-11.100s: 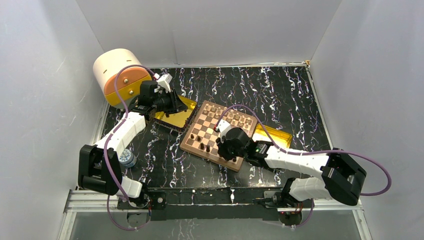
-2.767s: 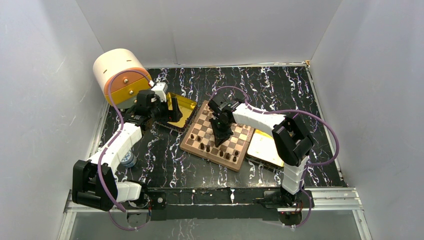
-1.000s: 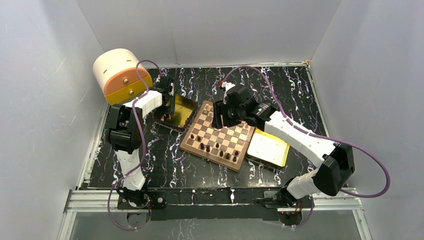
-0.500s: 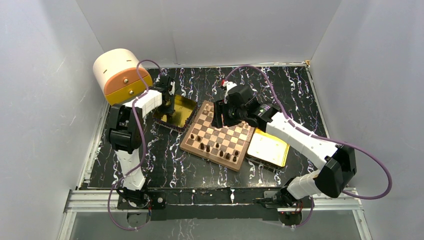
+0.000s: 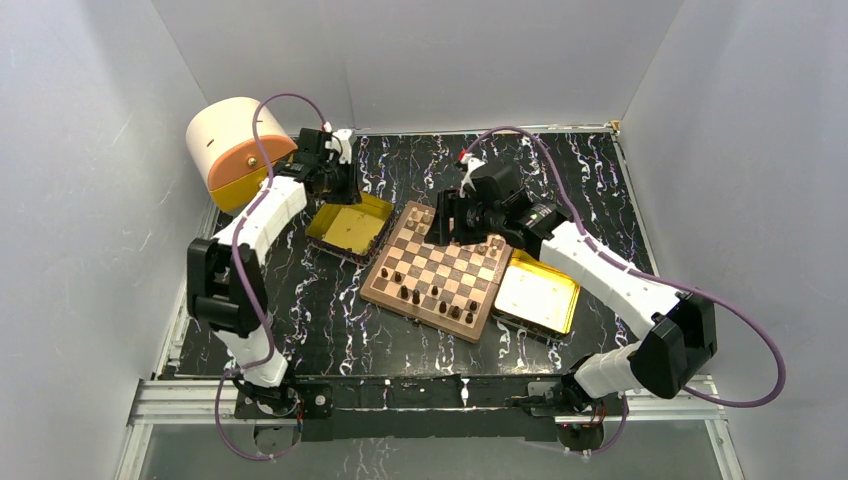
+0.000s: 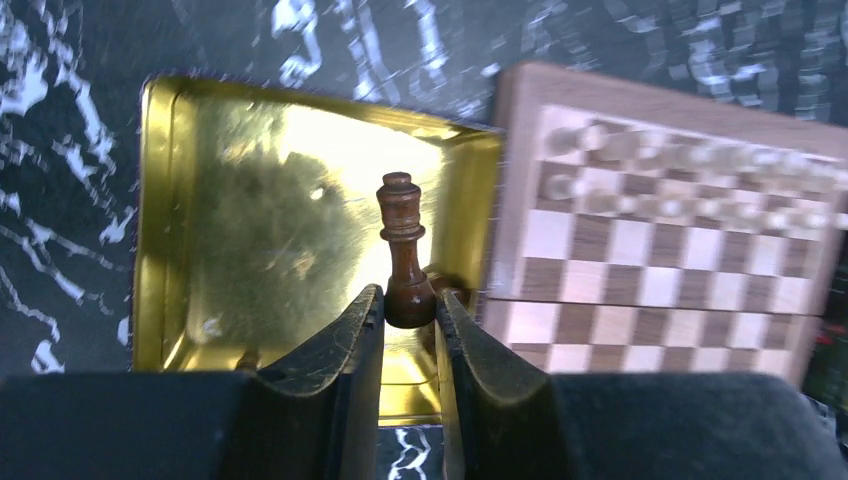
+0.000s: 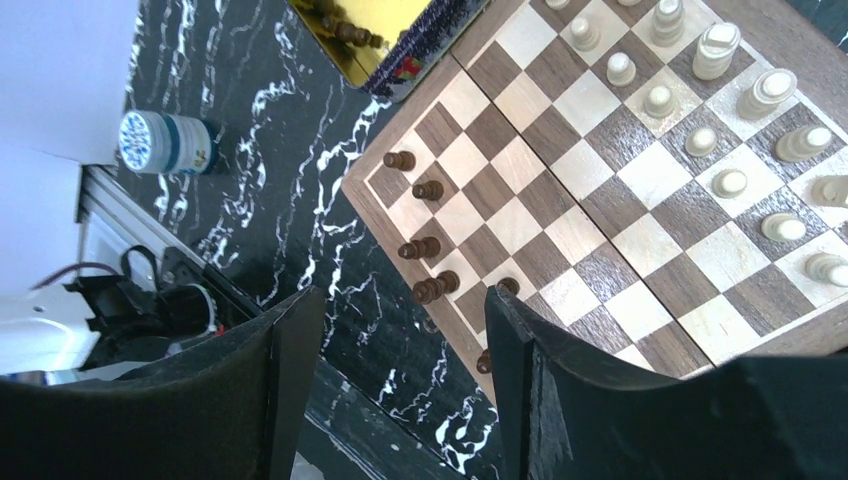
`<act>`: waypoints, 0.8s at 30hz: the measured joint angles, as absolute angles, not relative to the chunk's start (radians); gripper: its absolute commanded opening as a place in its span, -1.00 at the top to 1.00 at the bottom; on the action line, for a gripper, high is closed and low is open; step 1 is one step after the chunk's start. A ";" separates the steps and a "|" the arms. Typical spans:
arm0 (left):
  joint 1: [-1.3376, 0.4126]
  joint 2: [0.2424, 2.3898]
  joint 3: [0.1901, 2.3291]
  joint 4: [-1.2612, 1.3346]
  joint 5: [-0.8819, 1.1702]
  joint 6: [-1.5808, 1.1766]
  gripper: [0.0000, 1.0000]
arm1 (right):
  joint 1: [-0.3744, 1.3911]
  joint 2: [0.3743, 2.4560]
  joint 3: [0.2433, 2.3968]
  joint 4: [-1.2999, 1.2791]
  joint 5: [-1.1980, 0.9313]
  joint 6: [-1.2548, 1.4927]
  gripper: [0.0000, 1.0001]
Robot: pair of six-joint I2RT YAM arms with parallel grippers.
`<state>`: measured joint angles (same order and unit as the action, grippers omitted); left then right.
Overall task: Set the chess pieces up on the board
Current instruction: Pick up the chess piece from the storage box, then place the chess piece on the chessboard.
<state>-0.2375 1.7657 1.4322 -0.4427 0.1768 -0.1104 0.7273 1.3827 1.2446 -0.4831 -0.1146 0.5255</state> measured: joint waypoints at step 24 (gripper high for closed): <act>-0.451 1.353 1.047 -0.043 0.787 0.039 1.00 | 0.513 1.475 1.392 -0.403 -0.635 0.569 -0.22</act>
<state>-0.4507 1.3525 1.0466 -0.0433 0.7868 0.0387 0.5125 1.4746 1.3922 -0.4034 -0.6350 0.5690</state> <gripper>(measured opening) 0.206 0.611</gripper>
